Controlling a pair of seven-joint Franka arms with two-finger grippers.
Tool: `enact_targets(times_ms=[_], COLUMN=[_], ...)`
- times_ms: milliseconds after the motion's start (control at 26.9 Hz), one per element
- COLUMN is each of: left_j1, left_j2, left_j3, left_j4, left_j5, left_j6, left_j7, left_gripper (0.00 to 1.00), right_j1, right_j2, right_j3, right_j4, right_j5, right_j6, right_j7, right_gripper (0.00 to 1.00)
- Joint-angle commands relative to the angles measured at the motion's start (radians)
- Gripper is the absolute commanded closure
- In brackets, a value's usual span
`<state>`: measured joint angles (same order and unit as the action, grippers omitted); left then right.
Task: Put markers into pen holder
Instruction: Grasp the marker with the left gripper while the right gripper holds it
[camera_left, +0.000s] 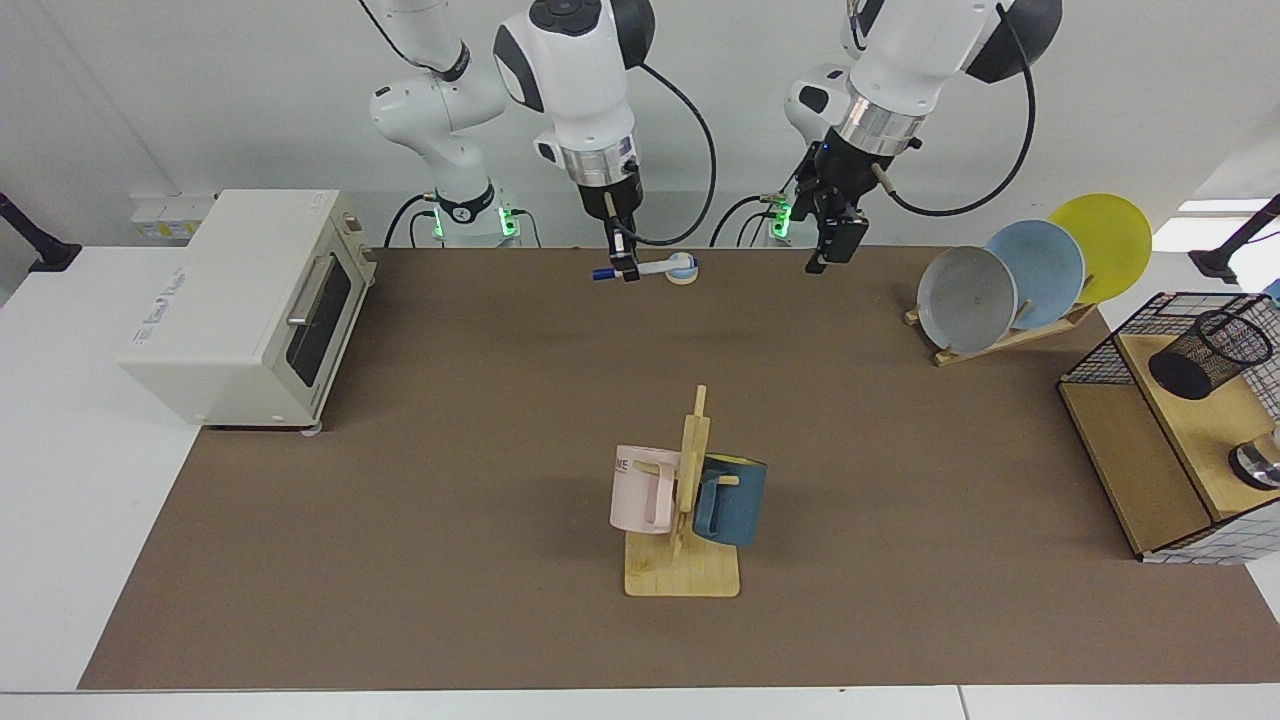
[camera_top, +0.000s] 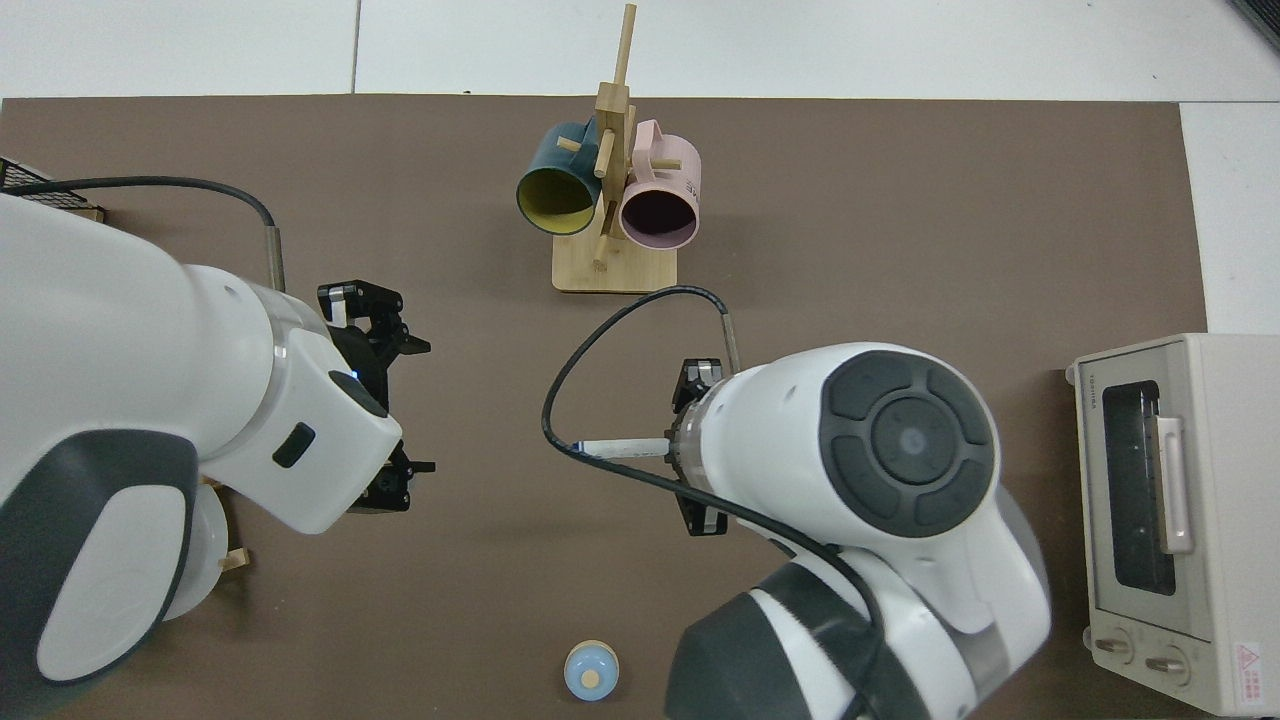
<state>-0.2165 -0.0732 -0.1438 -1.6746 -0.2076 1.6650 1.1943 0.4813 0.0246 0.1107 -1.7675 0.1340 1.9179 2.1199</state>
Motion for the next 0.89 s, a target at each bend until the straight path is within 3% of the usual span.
enact_targets(times_ms=[0, 409, 856], left_j1=[-0.038, -0.159, -0.164], left_j2=[-0.069, -0.054, -0.056], left_j3=[0.018, 0.018, 0.016], left_j4=[-0.122, -0.192, -0.215], left_j5=[-0.041, -0.042, -0.046], left_j6=[0.093, 0.193, 0.228], left_j7=[0.018, -0.125, -0.128], left_gripper=[0.04, 0.08, 0.1], right_j1=[0.049, 0.102, 0.105], right_j2=[0.072, 0.086, 0.092], right_j3=[-0.002, 0.001, 0.001], right_j4=[0.086, 0.111, 0.12], right_j5=[-0.011, -0.094, -0.109], right_j6=[0.021, 0.038, 0.036], right_j7=[0.086, 0.097, 0.08], right_gripper=[1.0, 1.0, 1.0])
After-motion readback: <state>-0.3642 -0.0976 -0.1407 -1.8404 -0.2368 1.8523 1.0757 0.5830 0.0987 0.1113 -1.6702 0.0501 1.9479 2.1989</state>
